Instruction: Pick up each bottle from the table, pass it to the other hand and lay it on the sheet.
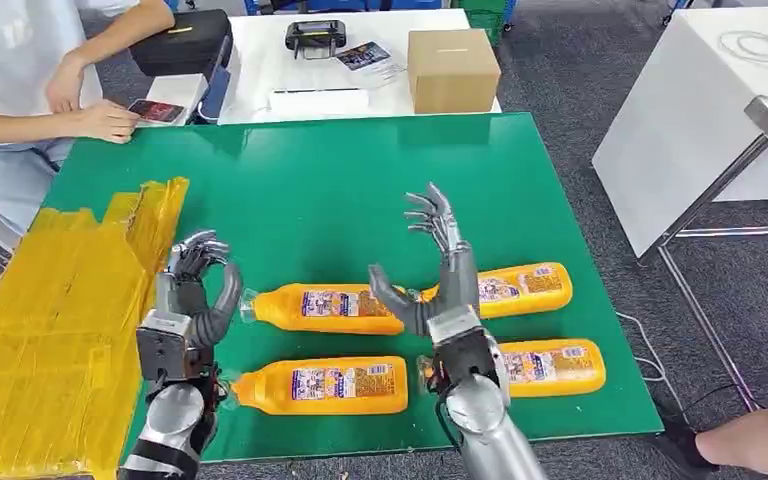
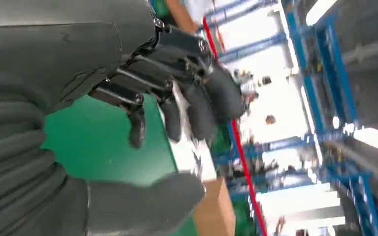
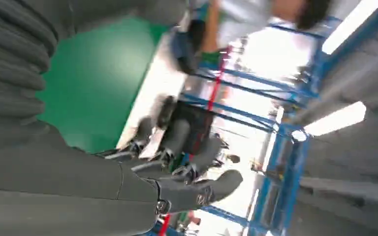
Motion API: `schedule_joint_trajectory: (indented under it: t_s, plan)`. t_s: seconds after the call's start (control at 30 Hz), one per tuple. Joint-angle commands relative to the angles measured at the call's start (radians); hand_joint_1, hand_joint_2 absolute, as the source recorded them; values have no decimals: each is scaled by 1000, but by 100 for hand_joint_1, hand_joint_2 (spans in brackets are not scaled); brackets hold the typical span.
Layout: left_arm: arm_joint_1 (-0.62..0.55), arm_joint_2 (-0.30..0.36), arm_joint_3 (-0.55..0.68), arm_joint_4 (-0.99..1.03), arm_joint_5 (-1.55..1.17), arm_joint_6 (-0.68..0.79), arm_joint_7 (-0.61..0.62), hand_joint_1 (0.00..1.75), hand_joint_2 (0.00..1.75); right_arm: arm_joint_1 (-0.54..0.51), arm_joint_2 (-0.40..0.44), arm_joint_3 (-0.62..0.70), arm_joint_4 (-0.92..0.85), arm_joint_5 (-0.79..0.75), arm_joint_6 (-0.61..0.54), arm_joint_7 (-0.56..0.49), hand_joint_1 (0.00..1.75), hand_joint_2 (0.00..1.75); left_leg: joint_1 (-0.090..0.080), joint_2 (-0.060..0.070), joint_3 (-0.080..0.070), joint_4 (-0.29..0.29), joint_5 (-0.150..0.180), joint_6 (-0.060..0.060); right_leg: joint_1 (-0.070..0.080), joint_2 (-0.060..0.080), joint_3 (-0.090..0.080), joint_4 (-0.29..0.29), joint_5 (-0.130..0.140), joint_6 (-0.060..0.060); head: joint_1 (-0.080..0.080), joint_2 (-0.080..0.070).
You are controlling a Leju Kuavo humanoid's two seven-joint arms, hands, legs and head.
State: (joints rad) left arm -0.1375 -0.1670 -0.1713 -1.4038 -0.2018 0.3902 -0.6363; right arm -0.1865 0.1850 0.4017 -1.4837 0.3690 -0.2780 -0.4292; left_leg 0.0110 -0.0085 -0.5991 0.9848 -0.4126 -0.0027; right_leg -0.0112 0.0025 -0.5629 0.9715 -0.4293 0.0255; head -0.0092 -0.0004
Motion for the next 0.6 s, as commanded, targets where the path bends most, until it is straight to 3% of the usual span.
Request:
schedule_joint_trajectory:
  t_s: [0.03, 0.6]
  plan:
    - [-23, -16, 54, 32, -2, 28, 5, 0, 175, -168, -38, 90, 261, 187, -64, 85, 0, 175, 1, 3, 6, 0, -2, 1, 1, 2, 6, -2, -1, -1, 0, 0]
    - [-23, -16, 54, 32, -2, 28, 5, 0, 175, -168, -38, 90, 261, 187, -64, 85, 0, 175, 0, 1, 3, 0, -1, 1, 1, 1, 3, -1, -1, -1, 0, 0]
